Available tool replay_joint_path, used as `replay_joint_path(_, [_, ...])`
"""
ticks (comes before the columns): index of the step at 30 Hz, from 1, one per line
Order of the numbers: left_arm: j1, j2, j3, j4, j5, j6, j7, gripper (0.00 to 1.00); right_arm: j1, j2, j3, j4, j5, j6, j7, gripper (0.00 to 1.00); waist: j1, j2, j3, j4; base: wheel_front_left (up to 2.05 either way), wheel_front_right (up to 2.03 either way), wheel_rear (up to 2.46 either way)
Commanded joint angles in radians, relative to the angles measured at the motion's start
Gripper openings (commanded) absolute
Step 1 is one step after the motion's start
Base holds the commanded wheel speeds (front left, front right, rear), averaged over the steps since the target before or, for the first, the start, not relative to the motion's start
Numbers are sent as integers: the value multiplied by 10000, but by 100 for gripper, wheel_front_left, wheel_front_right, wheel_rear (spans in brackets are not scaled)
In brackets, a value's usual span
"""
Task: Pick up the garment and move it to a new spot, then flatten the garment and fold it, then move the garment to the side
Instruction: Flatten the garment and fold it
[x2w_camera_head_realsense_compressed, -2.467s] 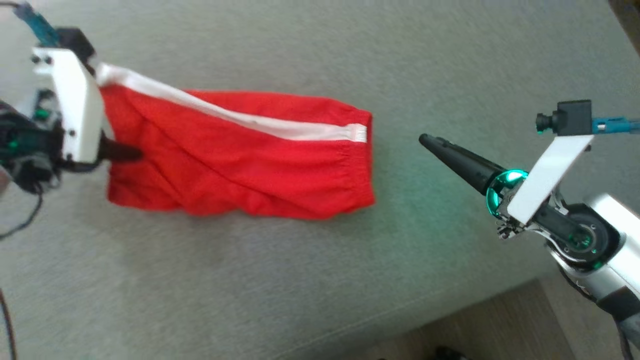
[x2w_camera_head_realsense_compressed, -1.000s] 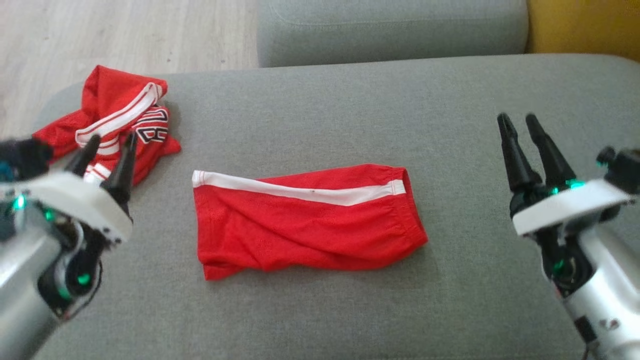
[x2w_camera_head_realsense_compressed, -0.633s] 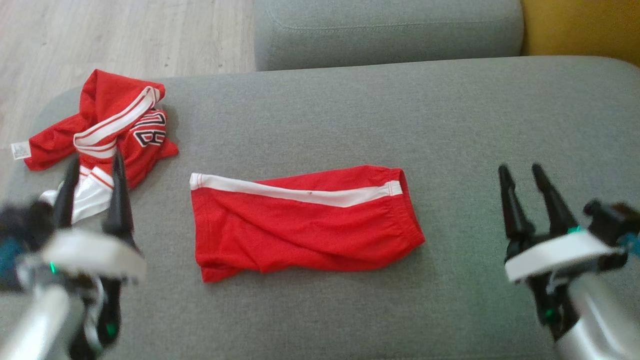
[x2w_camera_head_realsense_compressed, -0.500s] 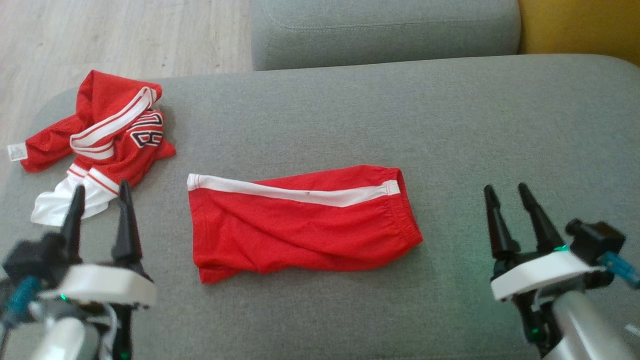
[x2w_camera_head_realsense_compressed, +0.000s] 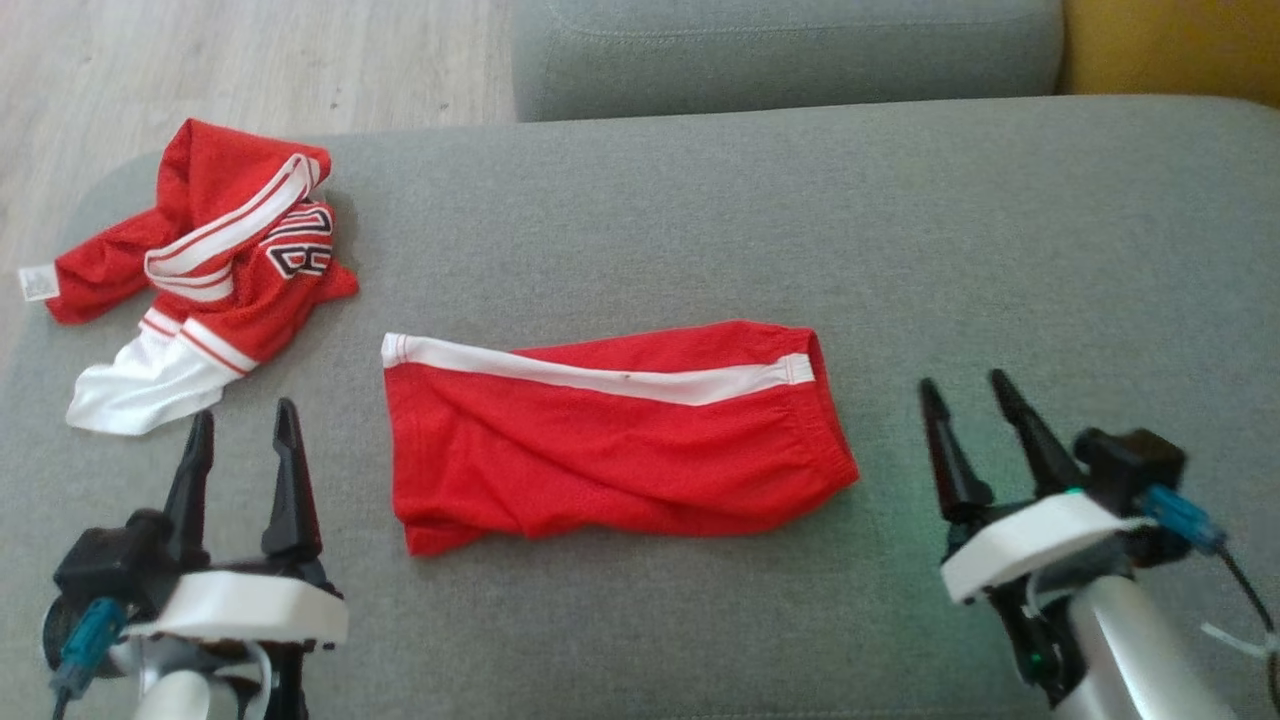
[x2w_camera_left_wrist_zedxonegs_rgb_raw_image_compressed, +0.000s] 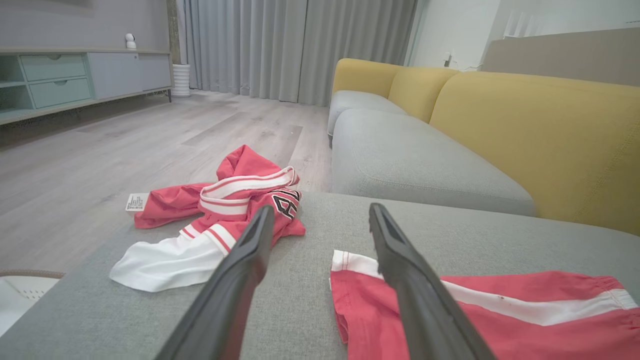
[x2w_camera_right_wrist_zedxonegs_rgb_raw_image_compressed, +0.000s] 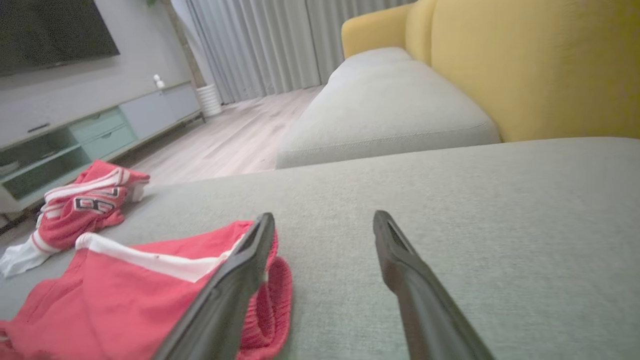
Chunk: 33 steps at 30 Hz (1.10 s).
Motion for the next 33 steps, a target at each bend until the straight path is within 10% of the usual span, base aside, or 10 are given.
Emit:
replay_joint_path(1, [-515, -65, 578, -218, 153, -147, -77, 100, -570, -64, 418, -381, -37, -7, 276, 100, 0, -1, 81, 81, 0, 0, 0])
replay_joint_path(11, [-844, -1147, 1126, 217, 773, -1111, -77, 100, -1796, -8, 1586, 401, -79, -7, 2244, 100, 0, -1, 390, 759, 0, 0, 0])
replay_joint_path(33, [-1292, -1774, 2070, 712, 1454, -2139, -78, 100, -2161, 392, 27, 2796, 380, -7, 4602, 100, 0, -1, 1099, 1406, 0, 0, 0])
